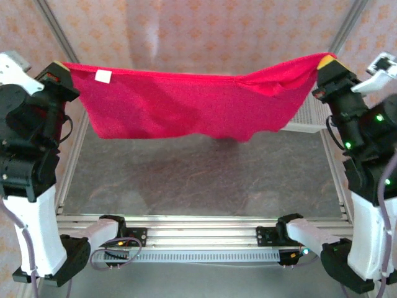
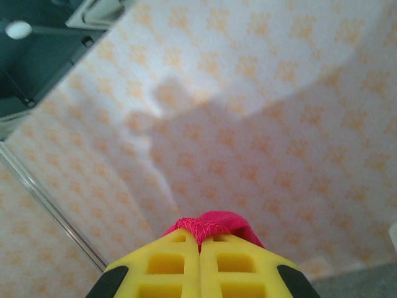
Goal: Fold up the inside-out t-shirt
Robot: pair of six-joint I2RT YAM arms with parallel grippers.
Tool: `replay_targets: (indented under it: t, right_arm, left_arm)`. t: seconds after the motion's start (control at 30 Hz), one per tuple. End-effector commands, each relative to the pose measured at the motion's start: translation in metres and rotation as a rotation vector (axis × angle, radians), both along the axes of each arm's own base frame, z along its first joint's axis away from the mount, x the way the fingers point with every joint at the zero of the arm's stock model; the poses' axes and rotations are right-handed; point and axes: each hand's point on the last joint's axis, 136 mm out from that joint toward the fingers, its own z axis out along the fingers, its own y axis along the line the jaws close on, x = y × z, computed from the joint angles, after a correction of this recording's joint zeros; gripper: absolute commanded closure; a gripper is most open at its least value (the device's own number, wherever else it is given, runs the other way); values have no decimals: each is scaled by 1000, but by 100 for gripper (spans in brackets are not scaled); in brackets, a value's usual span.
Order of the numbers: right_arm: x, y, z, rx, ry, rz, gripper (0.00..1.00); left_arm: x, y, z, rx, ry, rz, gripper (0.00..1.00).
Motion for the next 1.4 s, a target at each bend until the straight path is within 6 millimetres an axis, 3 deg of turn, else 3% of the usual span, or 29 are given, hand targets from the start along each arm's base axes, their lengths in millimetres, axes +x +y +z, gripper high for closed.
replay_targets:
  t: [0.0, 0.07, 0.17, 0.4, 0.5, 0.63, 0.67, 0.7, 0.73, 0.77, 0.87, 0.97, 1.1, 1.2, 1.27, 1.37]
  right_arm:
    - [10, 0, 8, -25, -28, -19, 100]
    - [33, 6, -5, -40, 21, -17, 100]
    - [81, 14, -38, -73, 119, -29, 100]
    - [225, 35, -153, -190, 394, -89, 100]
    - [273, 43, -191, -215, 479, -102, 100]
    - [322, 58, -241, -231, 602, -80, 98]
    - [333, 63, -256, -227, 643, -64, 95]
    - [341, 70, -270, -223, 686, -37, 79]
    - [346, 75, -280, -220, 725, -10, 63]
    - [348, 80, -294, -215, 782, 9, 46]
    - [339, 85, -322, -211, 918, 12, 37]
    - [313, 97, -353, -257, 1045, 23, 36]
    - [263, 133, -397, -352, 1127, 95, 36]
    - [216, 149, -437, -308, 1164, 146, 37]
    - [187, 149, -470, -242, 1209, 154, 37]
    - [162, 140, -519, -182, 1280, 128, 37]
  left_arm:
    - [18, 2, -6, 17, 29, 10, 100]
    - [45, -2, -26, 19, 94, -5, 100]
    - [103, -7, -73, 30, 245, -28, 100]
    - [235, -5, -204, 48, 585, -8, 100]
    - [275, -3, -253, 53, 698, -1, 100]
    - [311, -4, -313, 68, 831, -11, 100]
    - [315, -4, -325, 73, 865, -16, 87]
    - [316, -3, -335, 78, 900, -8, 61]
    - [315, -1, -342, 81, 929, 0, 49]
    - [311, 0, -348, 82, 959, 10, 42]
    - [292, -4, -363, 66, 1019, 15, 36]
    - [275, -42, -379, 18, 993, -130, 37]
    - [252, -89, -417, -69, 986, -309, 39]
    - [234, -93, -466, -96, 1091, -330, 43]
    - [220, -90, -494, -99, 1161, -319, 44]
    - [199, -93, -526, -116, 1225, -335, 45]
